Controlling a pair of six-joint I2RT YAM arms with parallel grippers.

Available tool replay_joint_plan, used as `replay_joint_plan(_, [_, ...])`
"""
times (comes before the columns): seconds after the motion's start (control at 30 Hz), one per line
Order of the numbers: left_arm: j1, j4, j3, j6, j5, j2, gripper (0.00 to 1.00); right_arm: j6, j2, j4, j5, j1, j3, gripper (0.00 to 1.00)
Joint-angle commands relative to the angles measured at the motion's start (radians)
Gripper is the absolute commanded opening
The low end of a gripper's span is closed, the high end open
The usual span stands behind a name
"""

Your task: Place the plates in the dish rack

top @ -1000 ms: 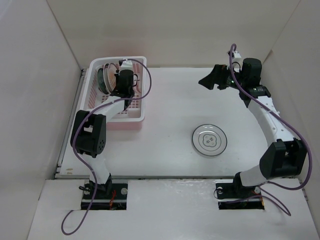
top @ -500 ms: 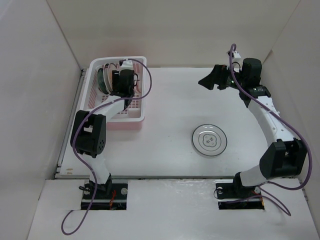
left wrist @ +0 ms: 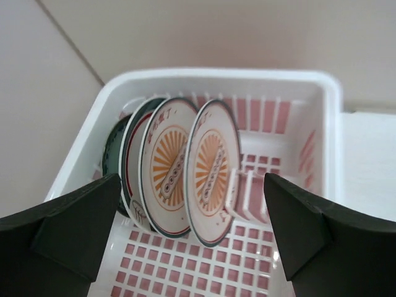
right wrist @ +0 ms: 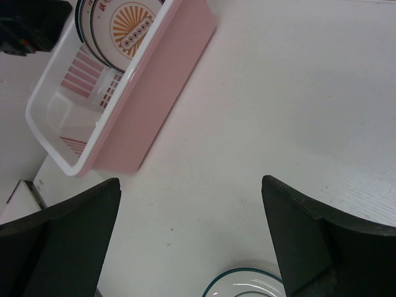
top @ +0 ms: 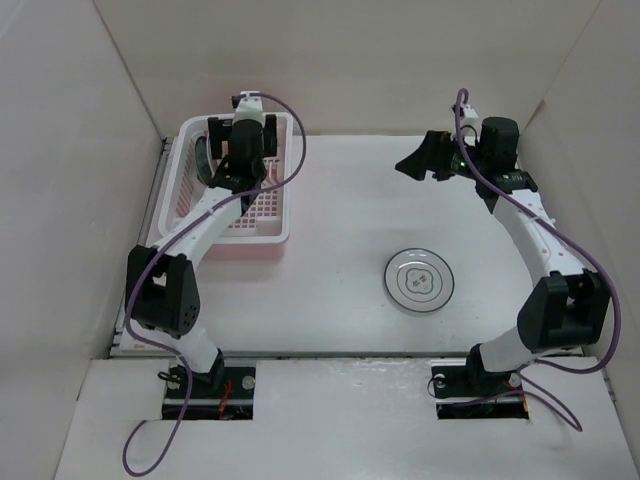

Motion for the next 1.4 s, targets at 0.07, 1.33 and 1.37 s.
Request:
replay_joint_plan(0.07, [-0.127,-0.12,0.156,-0.002,0.076,-0.16,1.0,-0.011,-0.034,0.0,0.015,0.008,0.019,1.0])
replay_joint_plan(1.33, [-0.451,0.019,0.079,-0.4,1.094,0.401,0.94,0.045,-0.961,-0.143,0.287,0.049,0.128,1.0])
replay_joint_plan(1.37, [-0.451,0.028,0.079,-0.4,1.109,0.41,0.91,0.034,-0.961,-0.143,0.287,0.049,0.128,1.0])
